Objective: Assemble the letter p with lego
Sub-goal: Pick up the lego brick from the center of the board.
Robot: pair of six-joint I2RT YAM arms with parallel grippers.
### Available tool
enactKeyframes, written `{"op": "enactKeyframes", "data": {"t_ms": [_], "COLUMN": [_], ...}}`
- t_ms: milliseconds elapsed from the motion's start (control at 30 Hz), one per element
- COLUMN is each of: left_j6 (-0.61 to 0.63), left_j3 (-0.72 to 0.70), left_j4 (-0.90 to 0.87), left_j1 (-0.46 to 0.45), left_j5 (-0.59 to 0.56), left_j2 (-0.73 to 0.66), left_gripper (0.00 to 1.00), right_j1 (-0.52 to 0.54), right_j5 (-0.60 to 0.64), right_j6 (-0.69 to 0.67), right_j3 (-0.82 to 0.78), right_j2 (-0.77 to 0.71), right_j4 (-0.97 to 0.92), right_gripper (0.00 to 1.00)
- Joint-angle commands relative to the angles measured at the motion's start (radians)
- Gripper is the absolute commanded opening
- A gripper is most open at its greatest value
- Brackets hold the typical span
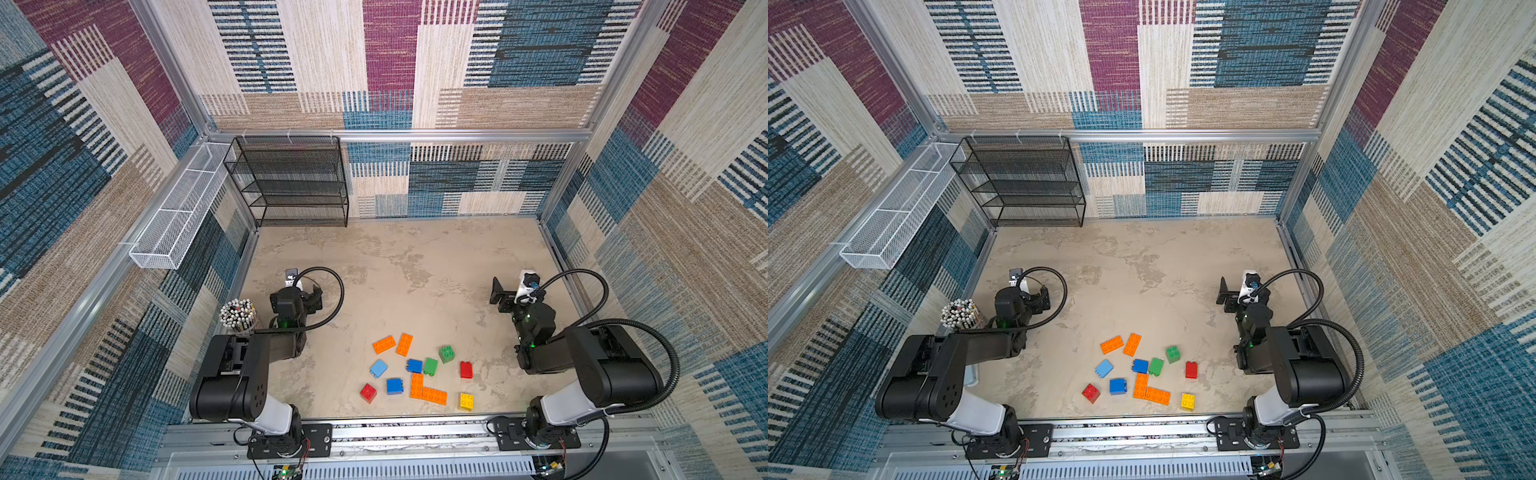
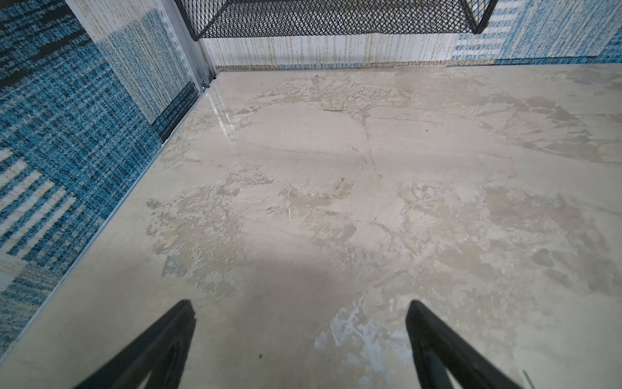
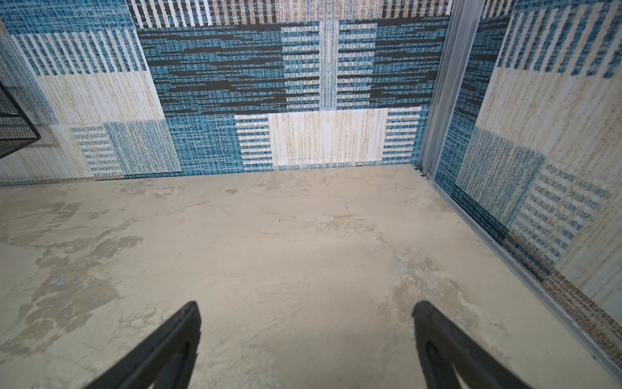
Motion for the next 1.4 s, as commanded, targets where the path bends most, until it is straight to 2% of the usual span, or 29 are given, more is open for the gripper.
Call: {"op": "enactKeyframes", "data": {"t_ms": [0,100,167,300,400,467,533,667,733,767,933,1067,1167,1233,1367], "left_j6": [0.033,0.084,0.102,0.034,-0.108,-0.307,-0.469,-0.608,-0.702,-0.657,-0.601,-0.575,-0.582,-0.594,-0.601], "left_j3": [0.009,0.047,0.024,0.038,0.101,0.171,0.254,0.336,0.341,0.324,0.252,0.275,0.266,0.247,0.211], "left_j4": [-0.030,-0.203,-0.211,-0.305,-0.453,-0.623,-0.803,-1.030,-1.149,-1.143,-1.142,-1.240,-1.278,-1.296,-1.299], "left_j1": [-0.013,-0.080,-0.125,-0.197,-0.241,-0.244,-0.244,-0.244,-0.240,-0.237,-0.241,-0.287,-0.315,-0.321,-0.319], "left_j5": [0.089,0.037,-0.017,-0.086,-0.102,-0.113,-0.099,0.007,0.010,0.074,0.286,0.288,0.262,0.227,0.160], "left_j2": [-0.056,-0.181,-0.262,-0.409,-0.515,-0.572,-0.596,-0.621,-0.636,-0.646,-0.675,-0.670,-0.685,-0.711,-0.769], "left_gripper": [0.99,0.99,0.99,0.99,0.99,0.99,0.99,0.99,0.99,0.99,0.99,0.99,0.99,0.99,0.99], "right_j1": [0.002,0.003,0.003,0.003,0.003,0.003,0.003,0.003,0.003,0.003,0.003,0.022,0.138,0.271,0.473], "right_j5": [-0.021,-0.050,-0.034,-0.023,-0.038,-0.043,0.004,0.078,0.001,-0.062,-0.249,-0.366,-0.338,-0.261,-0.216], "right_j6": [-0.014,-0.034,-0.028,0.030,0.117,0.198,0.312,0.536,0.527,0.501,0.453,0.449,0.491,0.553,0.692], "right_j3": [0.013,0.047,0.055,0.080,0.147,0.209,0.273,0.346,0.321,0.310,0.386,0.443,0.456,0.461,0.468], "right_j2": [-0.023,-0.108,-0.177,-0.333,-0.461,-0.549,-0.621,-0.748,-0.802,-0.821,-0.758,-0.680,-0.653,-0.637,-0.555], "right_j4": [0.001,-0.133,-0.207,-0.353,-0.535,-0.685,-0.848,-1.130,-1.133,-1.133,-1.319,-1.468,-1.544,-1.581,-1.576], "right_gripper": [1.00,1.00,1.00,1.00,1.00,1.00,1.00,1.00,1.00,1.00,1.00,1.00,0.98,0.97,0.91]}}
